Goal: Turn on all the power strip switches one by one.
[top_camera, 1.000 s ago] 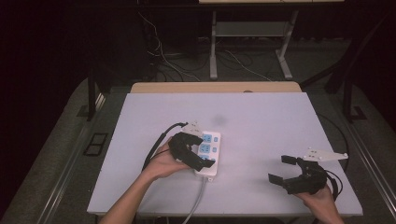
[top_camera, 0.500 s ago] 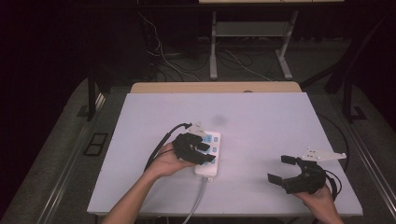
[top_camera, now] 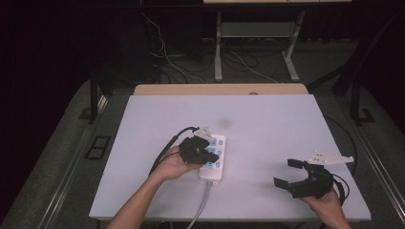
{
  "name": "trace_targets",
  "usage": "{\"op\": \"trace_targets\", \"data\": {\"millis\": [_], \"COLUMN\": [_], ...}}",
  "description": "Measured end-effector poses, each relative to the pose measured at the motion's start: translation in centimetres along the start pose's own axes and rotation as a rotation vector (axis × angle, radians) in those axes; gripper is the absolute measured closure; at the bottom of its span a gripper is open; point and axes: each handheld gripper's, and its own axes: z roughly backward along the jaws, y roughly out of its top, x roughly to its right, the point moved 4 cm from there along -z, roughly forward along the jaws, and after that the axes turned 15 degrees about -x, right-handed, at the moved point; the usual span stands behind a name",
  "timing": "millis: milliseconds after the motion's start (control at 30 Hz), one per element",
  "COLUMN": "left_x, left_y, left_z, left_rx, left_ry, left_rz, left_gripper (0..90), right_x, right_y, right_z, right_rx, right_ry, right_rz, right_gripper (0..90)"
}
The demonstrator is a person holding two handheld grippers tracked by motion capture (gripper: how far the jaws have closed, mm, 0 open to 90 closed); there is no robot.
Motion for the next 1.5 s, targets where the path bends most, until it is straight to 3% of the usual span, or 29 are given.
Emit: {"op": "trace_targets", "data": {"millis": [567,1500], "left_x": [-0.5,-0.8], "left_y": [0.2,0.1], "left_z": [-1.8,-2.6], "left_rx": [-0.042,-0.006], "left_ry": [-0.009,-0.034], "left_rz": [-0.002,0.031], "left_gripper": [89.3,89.4], "right_x": [0.0,0.3], "right_y": [0.0,-0.1], "right_z": [0.0,0.1], "right_rx": [0.002,0.010], "right_ry": [-0.001,-0.007], "right_rz": [0.005,-0.003], "right_gripper": [0.6,0.5]}}
